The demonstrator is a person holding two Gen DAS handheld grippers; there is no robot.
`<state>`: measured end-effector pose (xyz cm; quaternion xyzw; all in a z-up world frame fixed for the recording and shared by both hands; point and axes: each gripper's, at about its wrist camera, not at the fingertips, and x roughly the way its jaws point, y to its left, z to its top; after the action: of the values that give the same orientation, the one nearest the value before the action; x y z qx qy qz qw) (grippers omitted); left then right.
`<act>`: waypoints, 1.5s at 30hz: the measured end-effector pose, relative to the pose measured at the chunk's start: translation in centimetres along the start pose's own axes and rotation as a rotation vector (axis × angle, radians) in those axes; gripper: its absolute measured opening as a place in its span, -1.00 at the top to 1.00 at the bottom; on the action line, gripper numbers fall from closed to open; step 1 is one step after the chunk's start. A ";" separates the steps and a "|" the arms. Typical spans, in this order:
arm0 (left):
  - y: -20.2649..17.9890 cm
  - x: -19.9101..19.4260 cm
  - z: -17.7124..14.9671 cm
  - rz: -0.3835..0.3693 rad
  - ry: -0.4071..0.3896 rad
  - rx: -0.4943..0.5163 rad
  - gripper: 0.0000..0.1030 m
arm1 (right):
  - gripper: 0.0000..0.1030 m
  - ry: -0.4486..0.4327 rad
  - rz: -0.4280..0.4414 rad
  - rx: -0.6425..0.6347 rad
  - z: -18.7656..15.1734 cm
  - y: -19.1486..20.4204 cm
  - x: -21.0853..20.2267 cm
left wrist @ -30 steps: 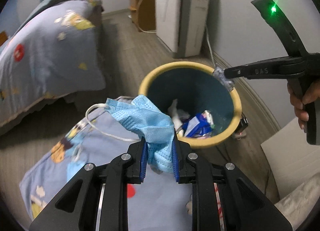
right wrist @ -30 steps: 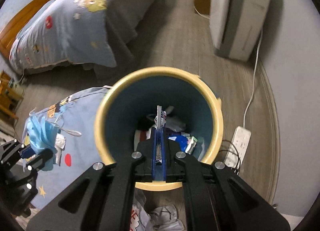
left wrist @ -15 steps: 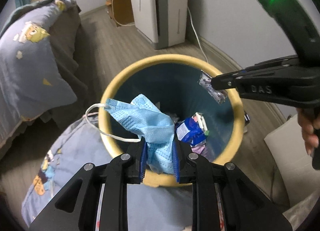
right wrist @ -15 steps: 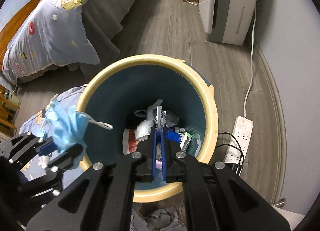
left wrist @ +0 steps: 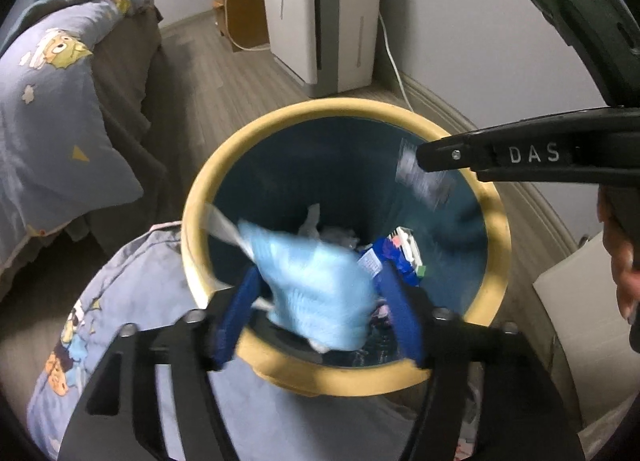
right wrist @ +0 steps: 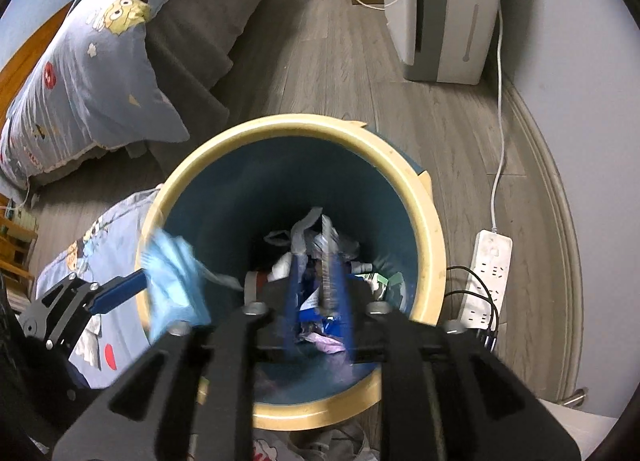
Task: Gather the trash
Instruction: 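Carry the mask and medicine packet over the bin and open both tools, then move both tools back over the cushion toward the remaining mask and tissue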
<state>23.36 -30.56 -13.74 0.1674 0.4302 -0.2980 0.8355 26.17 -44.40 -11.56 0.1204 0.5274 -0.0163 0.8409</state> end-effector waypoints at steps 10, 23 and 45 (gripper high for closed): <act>2.1 -3.5 -1.6 0.048 -0.091 -0.074 -0.84 | -0.43 -0.043 -0.006 0.016 0.5 0.4 -1.2; 8.8 -12.3 -6.1 0.171 -0.137 -0.234 -0.88 | -0.89 -0.085 -0.054 -0.105 0.3 7.4 -3.6; 23.1 -24.1 -18.2 0.438 -0.091 -0.429 -0.90 | -0.89 -0.020 0.078 -0.364 -5.6 26.2 -1.3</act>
<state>15.99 5.48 -3.92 0.0623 0.3995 -0.0204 0.9144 24.70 -17.89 -7.88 -0.0136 0.5080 0.1110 0.8541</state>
